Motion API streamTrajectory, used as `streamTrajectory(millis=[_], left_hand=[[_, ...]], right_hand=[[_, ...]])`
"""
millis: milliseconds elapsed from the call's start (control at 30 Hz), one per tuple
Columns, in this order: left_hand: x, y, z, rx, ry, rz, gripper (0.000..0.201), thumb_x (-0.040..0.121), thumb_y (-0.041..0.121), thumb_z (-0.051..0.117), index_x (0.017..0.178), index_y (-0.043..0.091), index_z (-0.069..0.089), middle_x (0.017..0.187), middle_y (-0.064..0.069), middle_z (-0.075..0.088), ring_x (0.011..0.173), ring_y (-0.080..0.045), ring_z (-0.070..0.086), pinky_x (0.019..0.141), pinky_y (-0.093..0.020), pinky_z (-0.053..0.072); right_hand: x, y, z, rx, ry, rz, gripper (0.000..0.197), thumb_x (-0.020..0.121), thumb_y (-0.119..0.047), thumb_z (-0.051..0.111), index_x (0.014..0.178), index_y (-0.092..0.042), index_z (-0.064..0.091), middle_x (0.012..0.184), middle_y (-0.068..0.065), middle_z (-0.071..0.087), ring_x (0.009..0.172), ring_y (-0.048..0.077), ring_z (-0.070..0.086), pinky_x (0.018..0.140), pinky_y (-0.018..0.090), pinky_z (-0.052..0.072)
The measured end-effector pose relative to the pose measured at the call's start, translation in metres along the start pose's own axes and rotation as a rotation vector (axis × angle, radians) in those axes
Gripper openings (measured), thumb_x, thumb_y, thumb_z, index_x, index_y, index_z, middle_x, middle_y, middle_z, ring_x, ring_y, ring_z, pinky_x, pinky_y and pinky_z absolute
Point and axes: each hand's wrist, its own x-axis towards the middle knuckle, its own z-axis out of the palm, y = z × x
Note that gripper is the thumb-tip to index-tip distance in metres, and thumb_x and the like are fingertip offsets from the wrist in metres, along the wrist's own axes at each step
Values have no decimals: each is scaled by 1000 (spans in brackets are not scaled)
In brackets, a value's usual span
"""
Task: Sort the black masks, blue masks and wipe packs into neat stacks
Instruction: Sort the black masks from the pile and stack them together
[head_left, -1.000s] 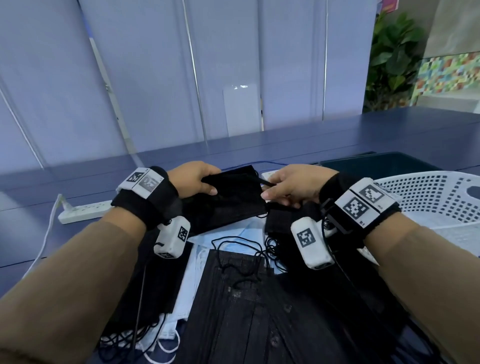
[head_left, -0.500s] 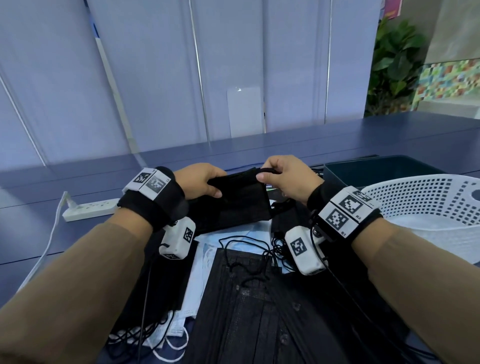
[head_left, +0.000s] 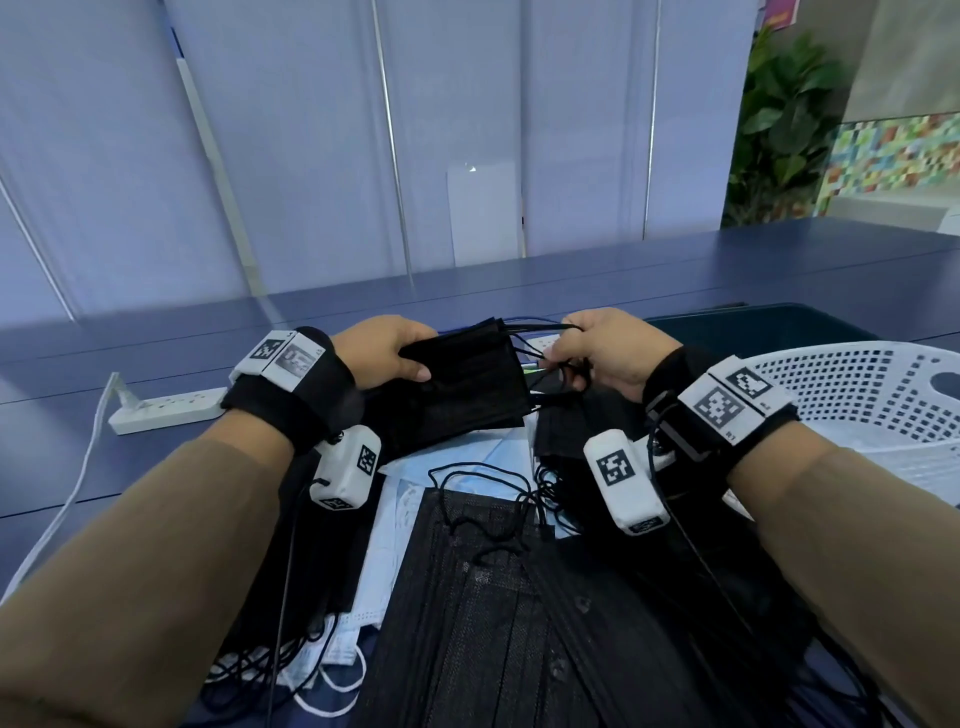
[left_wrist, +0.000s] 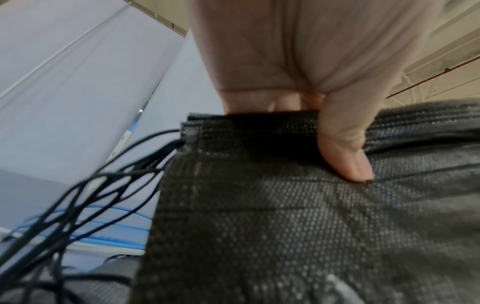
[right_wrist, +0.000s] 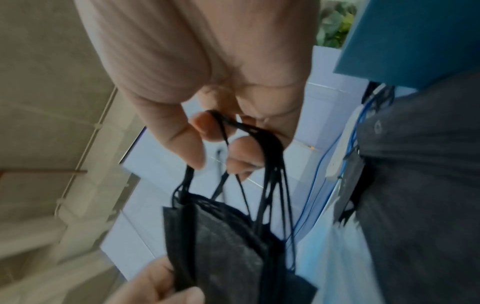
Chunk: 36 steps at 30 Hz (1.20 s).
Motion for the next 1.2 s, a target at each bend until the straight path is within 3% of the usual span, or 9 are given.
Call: streamTrajectory(millis=[200, 300, 400, 633, 767, 833, 933, 1033, 1200], left_hand=[[-1, 3, -1, 15, 2, 11, 26, 84, 5, 66, 110, 8, 65, 99, -4, 68, 90, -15, 59, 66, 2, 32], [-1, 6, -3, 36, -20, 23, 26, 85, 5, 65, 110, 9, 64, 99, -4, 68, 90, -14, 59, 67, 0, 34], [0, 11, -6, 83, -58, 22, 25, 85, 6, 65, 110, 10, 64, 99, -3, 67, 89, -15, 58, 73, -21, 40], [1, 13, -12, 166, -92, 31, 24, 85, 8, 66, 108, 13, 65, 95, -1, 67, 88, -18, 59, 70, -22, 35], [-1, 8, -8, 153, -64, 43, 26, 84, 8, 66, 109, 15, 65, 95, 2, 66, 86, -14, 57, 65, -22, 34], [-2, 4, -7, 142, -61, 19, 29, 85, 8, 66, 113, 16, 64, 97, 1, 66, 87, -13, 57, 70, -20, 32], [-3, -3, -4, 82, -45, -10, 32, 85, 7, 65, 116, 12, 62, 100, -2, 67, 90, -14, 58, 73, -21, 35], [-4, -4, -3, -45, 28, 0, 36, 86, 7, 64, 121, 13, 60, 106, 1, 67, 95, -13, 59, 79, -21, 39], [-5, 5, -9, -432, 142, 116, 42, 85, 4, 66, 122, 20, 54, 118, -1, 64, 111, -16, 60, 102, -35, 43]], right_hand=[[2, 7, 3, -124, -54, 9, 40, 82, 11, 52, 62, -16, 31, 81, 24, 60, 47, 14, 45, 36, 19, 28], [7, 12, 7, -194, -30, -4, 39, 82, 0, 64, 67, -18, 33, 72, 15, 54, 47, 15, 39, 39, 21, 29], [6, 19, 13, -171, -63, -8, 42, 78, -12, 73, 74, -21, 33, 62, 1, 39, 50, 13, 34, 42, 24, 27], [5, 26, 15, -222, -73, -34, 24, 83, -3, 66, 95, -20, 53, 64, -1, 57, 45, 7, 45, 43, 20, 35], [6, 28, 7, -287, -58, -28, 21, 87, -9, 62, 68, -15, 57, 59, 2, 52, 49, 12, 45, 44, 19, 38], [6, 26, -1, -305, -20, -19, 20, 85, -14, 64, 66, -16, 59, 72, 8, 58, 64, 16, 49, 53, 23, 38], [4, 15, -13, 2, -21, 34, 18, 87, -15, 55, 70, -16, 59, 85, 8, 62, 74, 16, 53, 67, 28, 41], [2, -12, -15, 460, -136, -15, 25, 94, -13, 39, 72, -14, 51, 69, 3, 63, 76, 20, 61, 82, 36, 46], [10, -85, 5, 204, -90, -334, 14, 95, -7, 40, 85, -8, 49, 46, -5, 38, 42, 12, 36, 54, 27, 37]])
